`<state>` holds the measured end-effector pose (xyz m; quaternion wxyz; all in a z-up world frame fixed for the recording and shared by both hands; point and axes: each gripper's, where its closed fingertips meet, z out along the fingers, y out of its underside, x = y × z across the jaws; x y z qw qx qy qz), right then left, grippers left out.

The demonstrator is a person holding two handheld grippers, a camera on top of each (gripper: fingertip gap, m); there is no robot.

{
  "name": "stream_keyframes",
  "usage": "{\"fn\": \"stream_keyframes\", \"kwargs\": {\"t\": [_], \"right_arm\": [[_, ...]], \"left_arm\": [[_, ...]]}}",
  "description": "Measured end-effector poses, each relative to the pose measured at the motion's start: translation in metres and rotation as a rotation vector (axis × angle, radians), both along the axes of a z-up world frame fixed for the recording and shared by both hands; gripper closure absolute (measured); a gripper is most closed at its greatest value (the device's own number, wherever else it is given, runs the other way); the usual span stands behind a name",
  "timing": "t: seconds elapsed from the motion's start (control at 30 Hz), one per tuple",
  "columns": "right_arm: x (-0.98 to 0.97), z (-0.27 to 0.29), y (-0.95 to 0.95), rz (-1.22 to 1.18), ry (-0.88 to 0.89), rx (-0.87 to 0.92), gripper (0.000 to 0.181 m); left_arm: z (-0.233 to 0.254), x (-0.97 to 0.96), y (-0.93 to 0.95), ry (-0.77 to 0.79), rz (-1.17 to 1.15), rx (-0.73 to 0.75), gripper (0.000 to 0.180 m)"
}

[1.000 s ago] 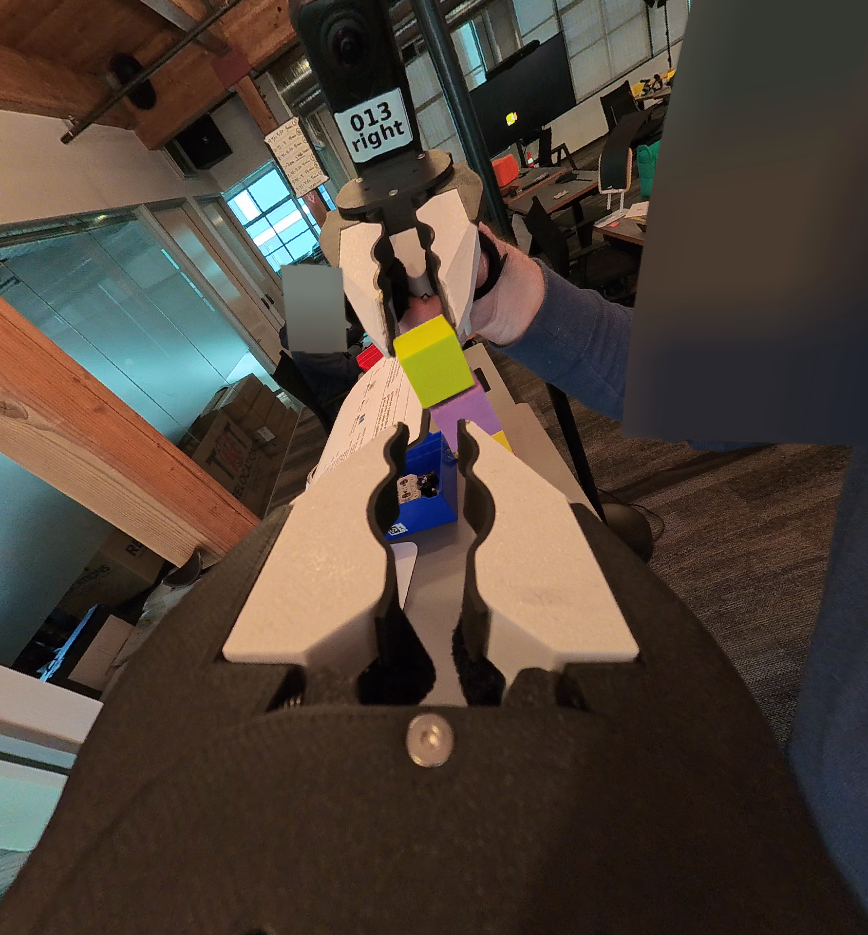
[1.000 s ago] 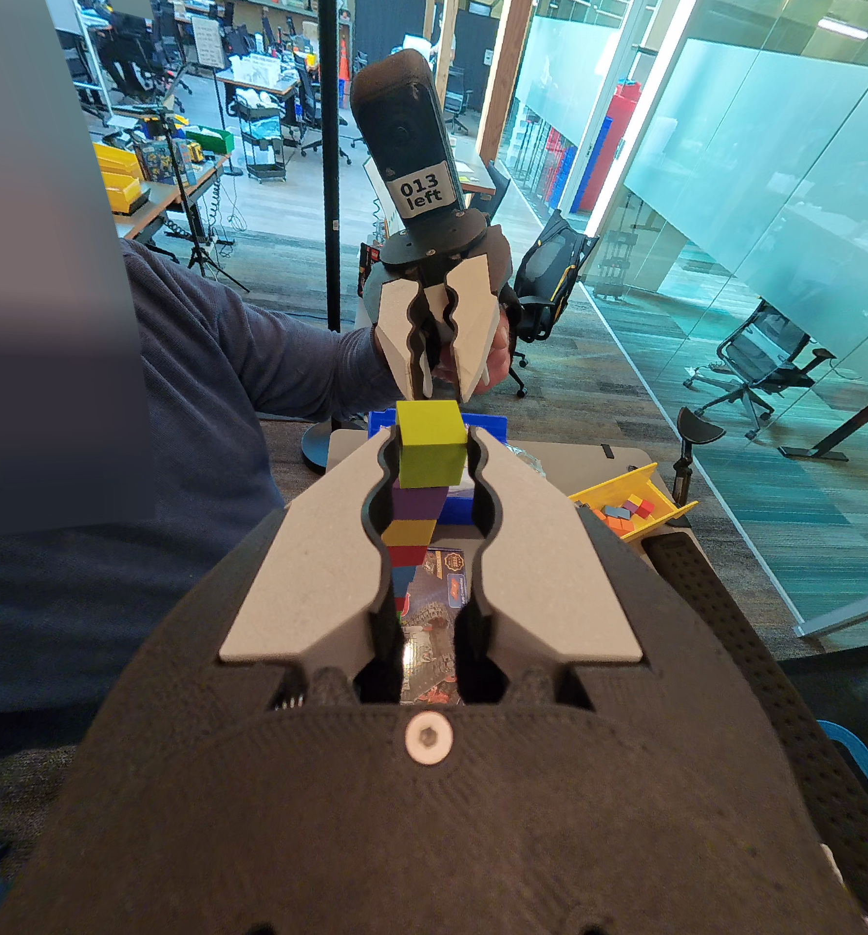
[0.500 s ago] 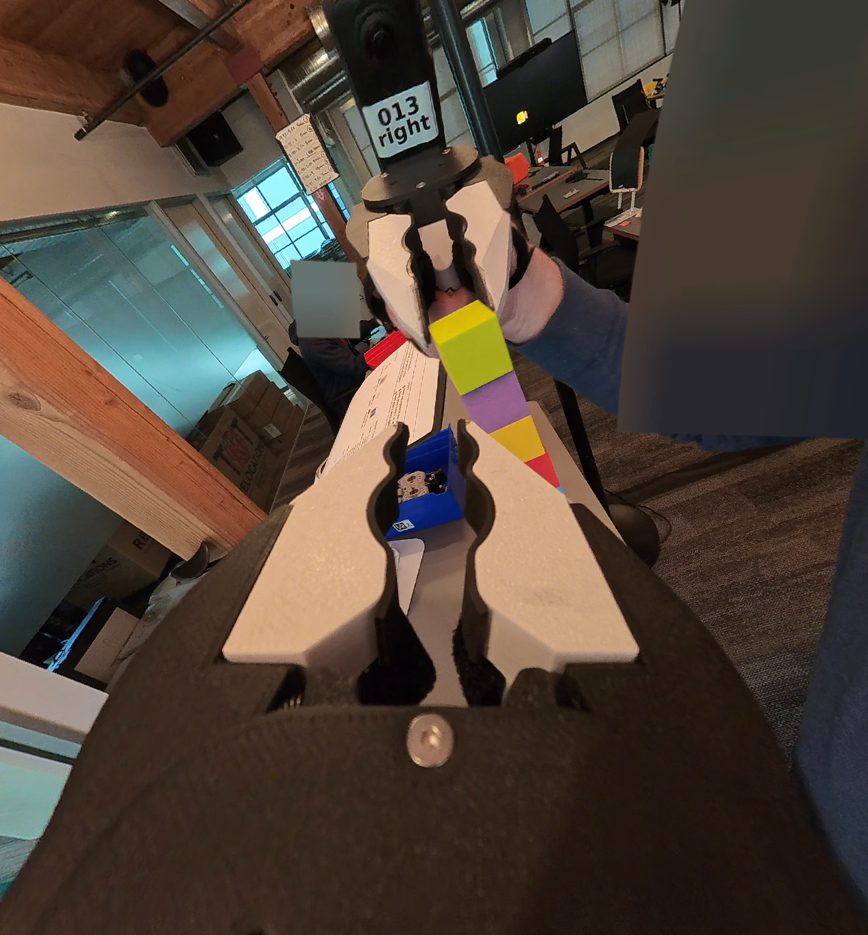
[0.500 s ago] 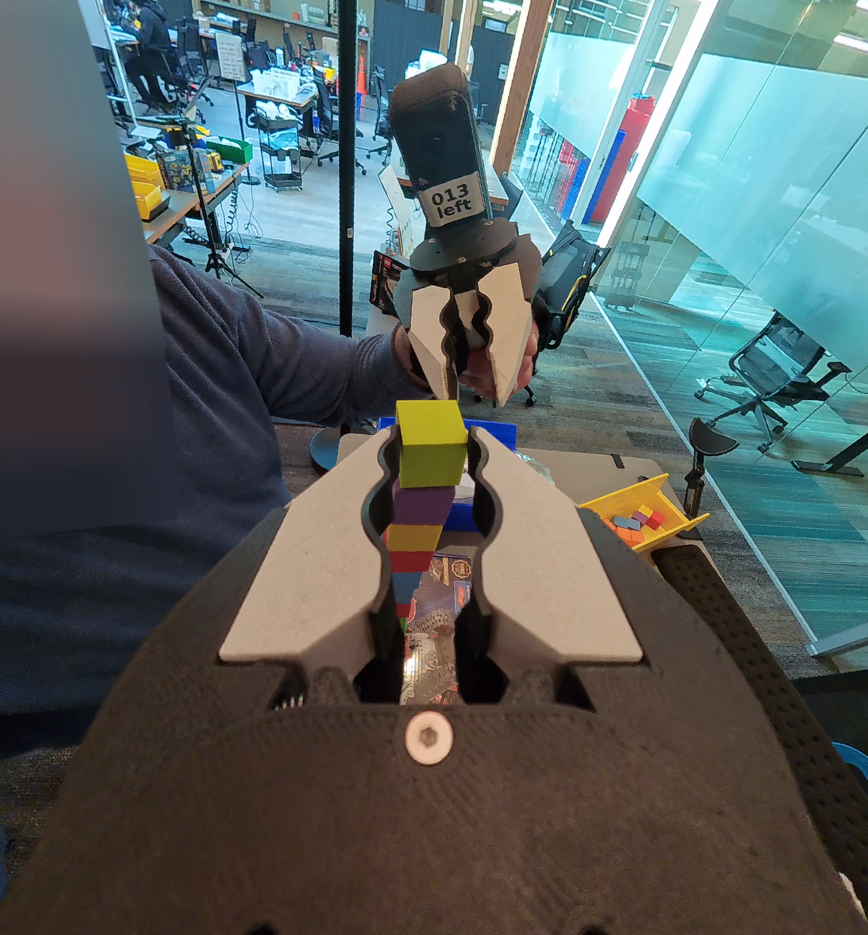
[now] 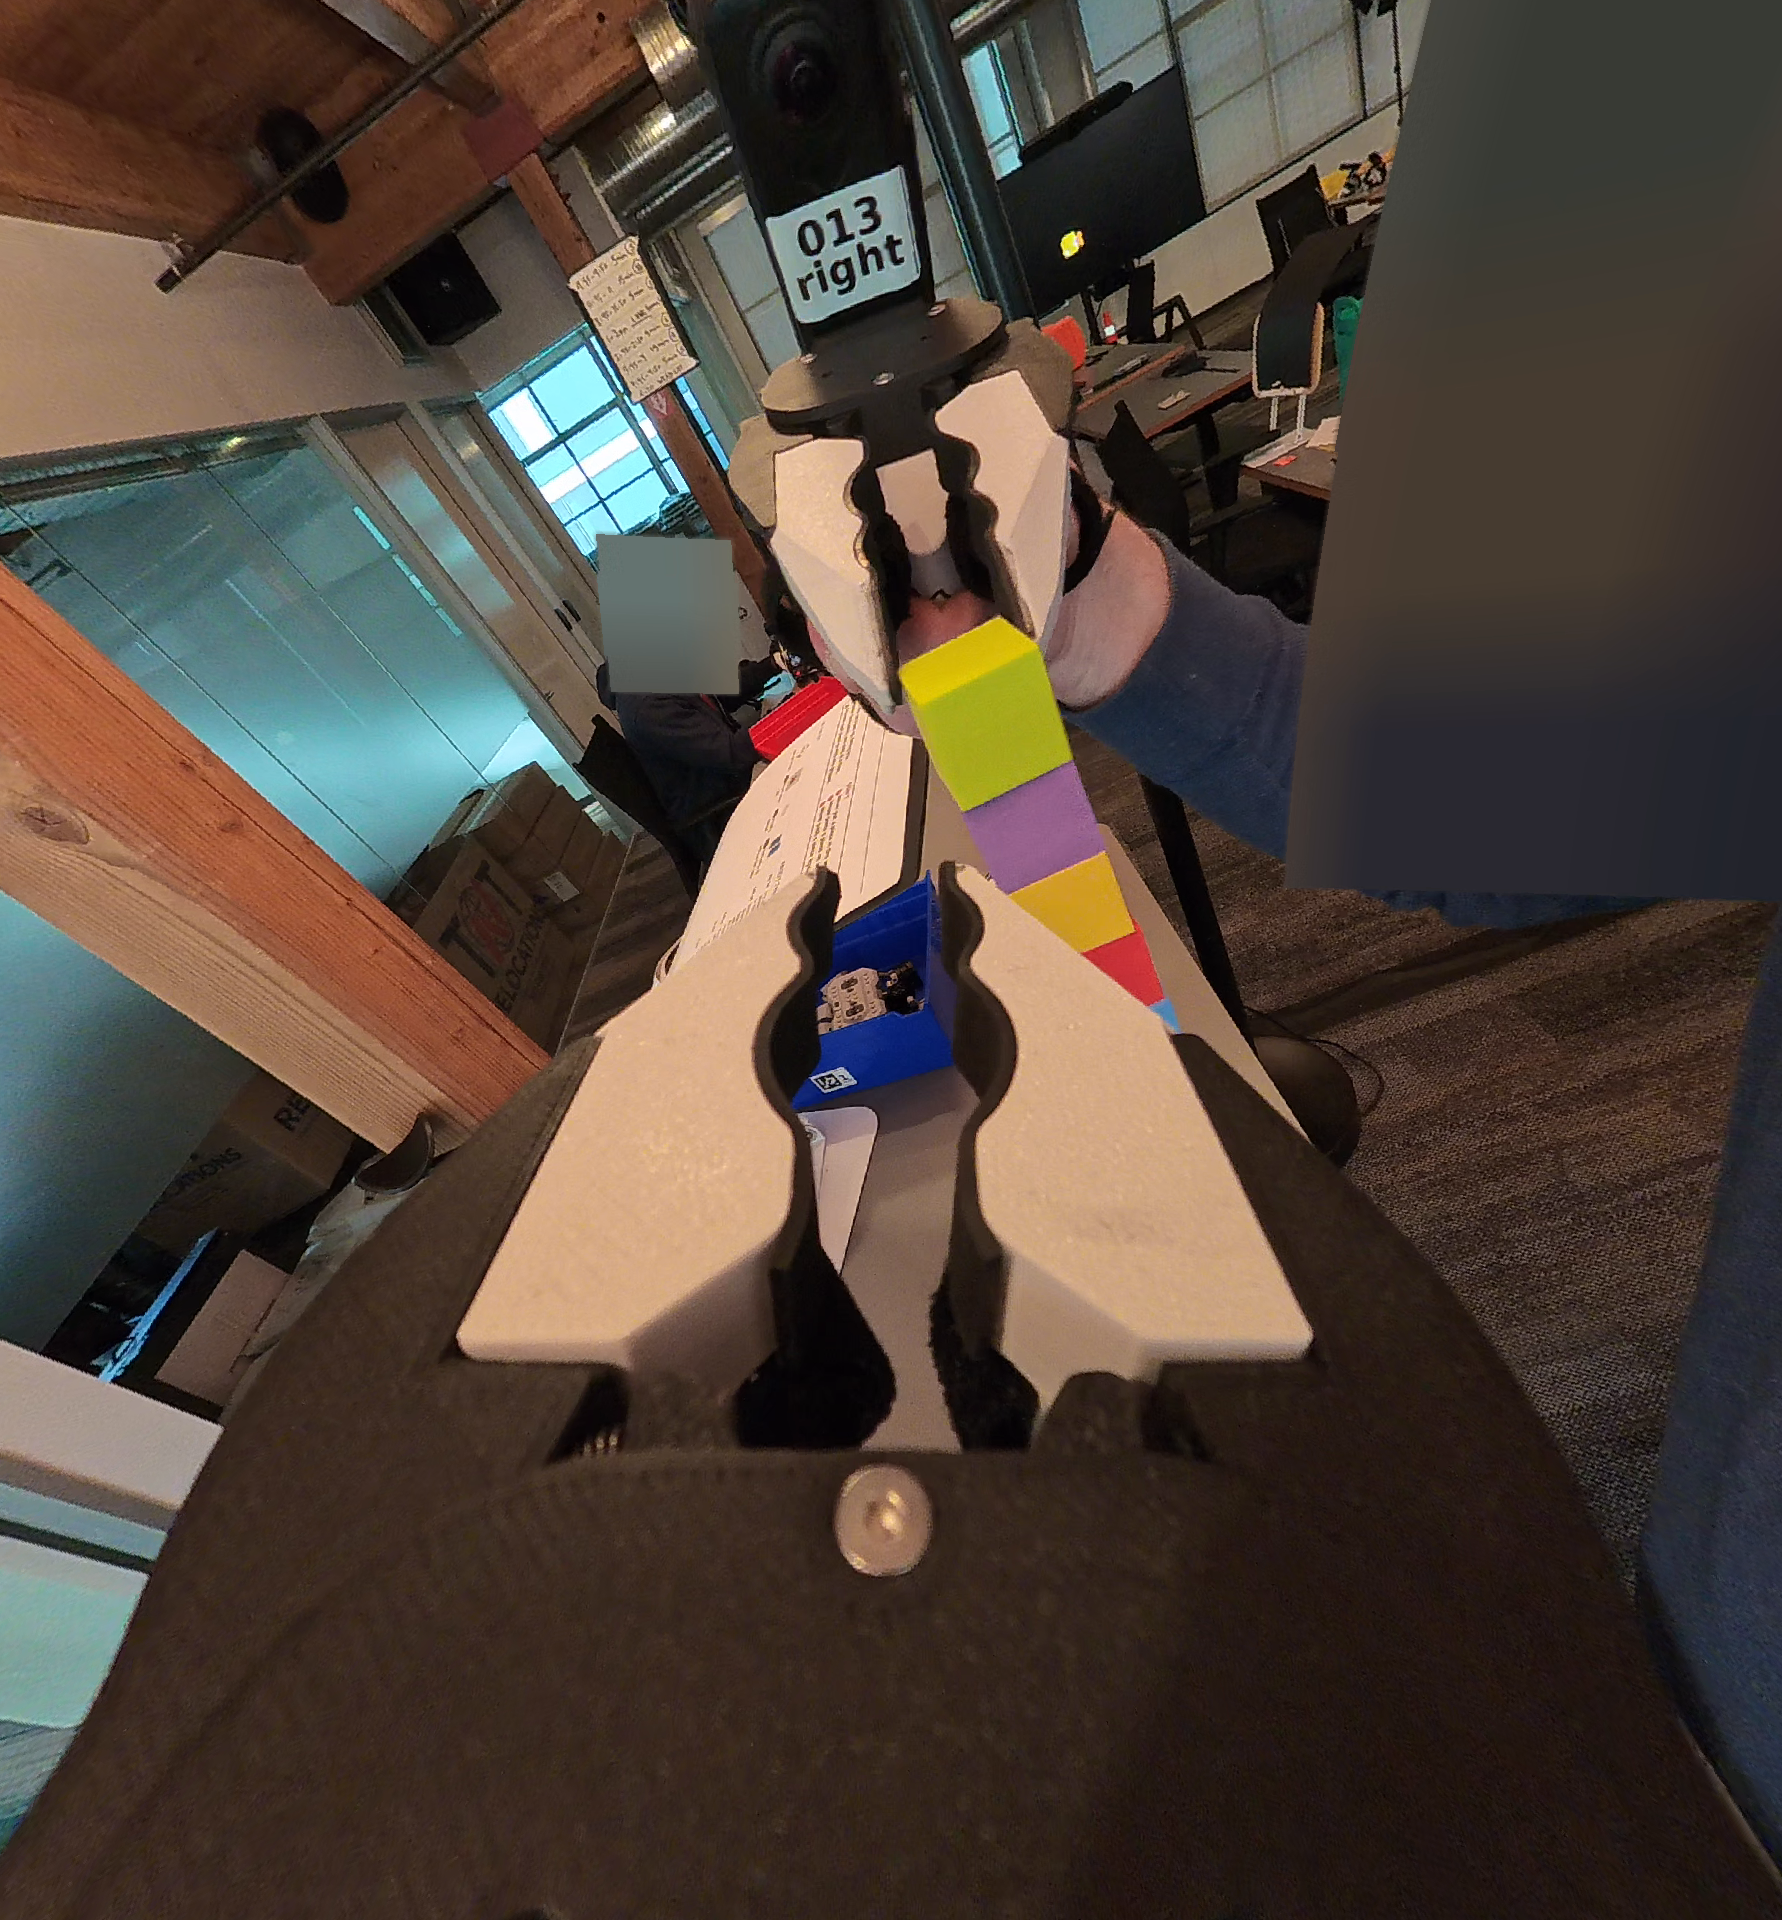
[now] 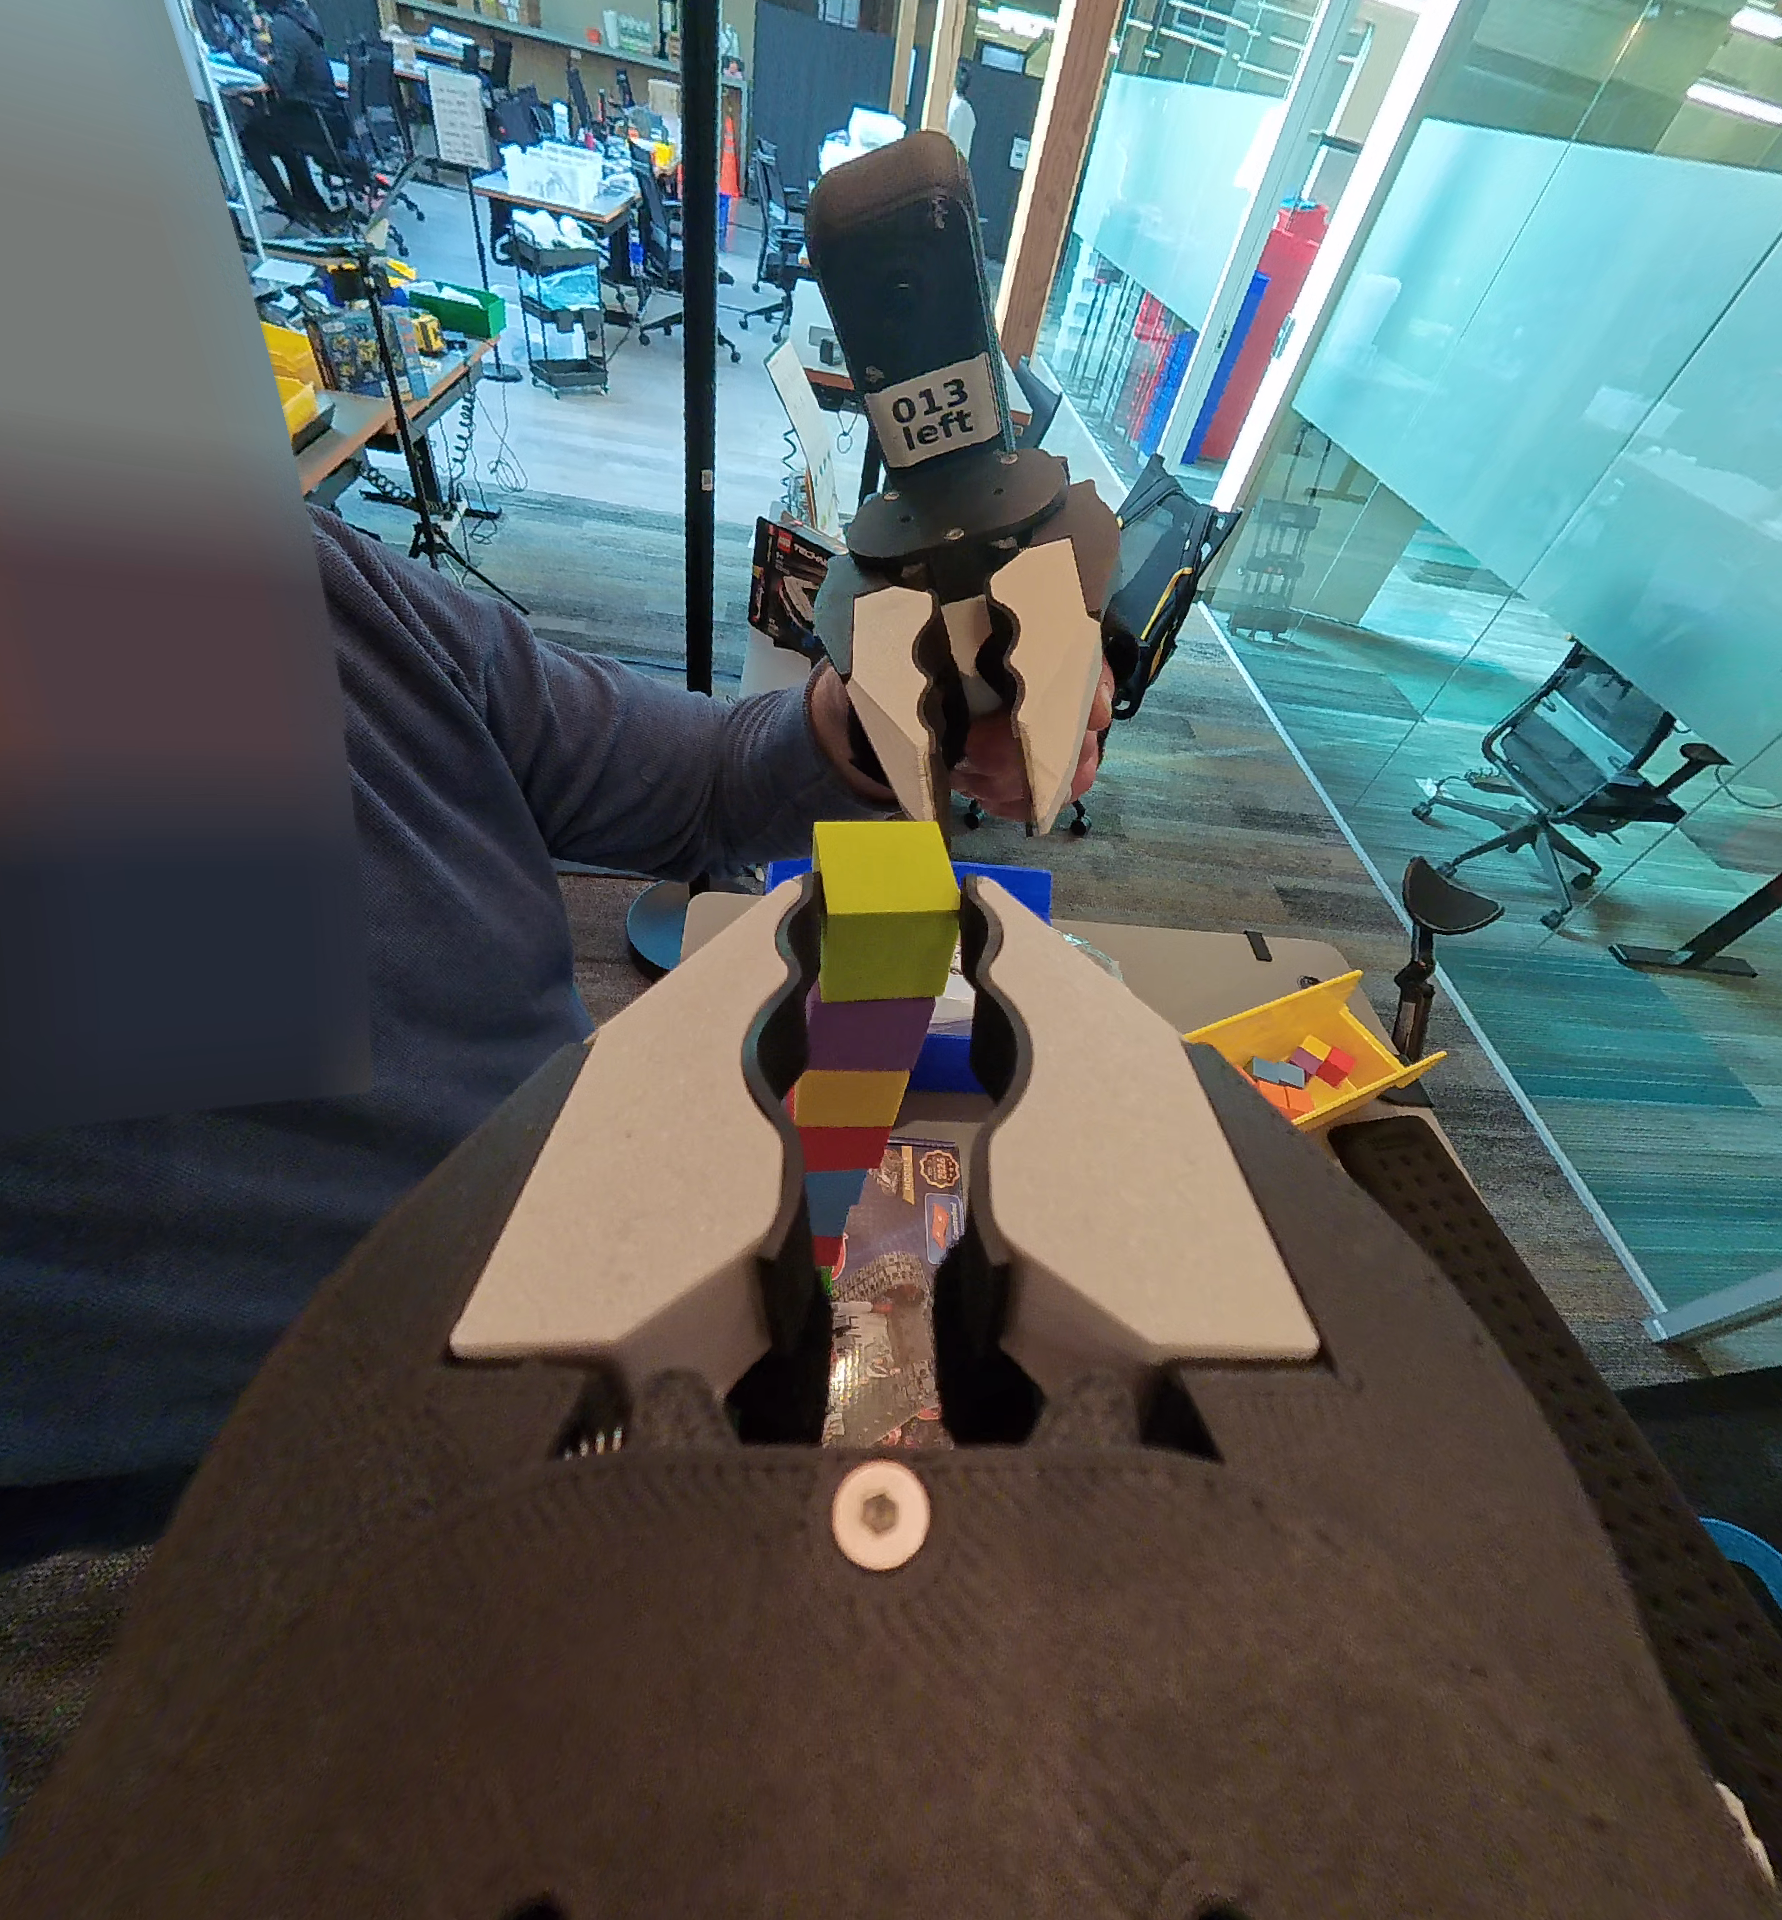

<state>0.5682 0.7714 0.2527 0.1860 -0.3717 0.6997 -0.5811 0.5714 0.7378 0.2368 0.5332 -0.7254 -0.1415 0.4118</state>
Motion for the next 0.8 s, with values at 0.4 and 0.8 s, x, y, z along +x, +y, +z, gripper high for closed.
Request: {"fn": "stream_keyframes", "kwargs": {"t": [0.4,0.8], "right_arm": [[-0.008,0.002,-0.005,-0.053,-0.022,-0.014,0.126],[-0.027,0.023,0.017,-0.298,-0.006,-0.197,0.123]], "left_arm": [[-0.001,-0.001,-0.012,-0.001,0.028,-0.009,0.161],[-0.057,-0.009,-0.180,-0.137,0.474,-0.105,0.143]]}}
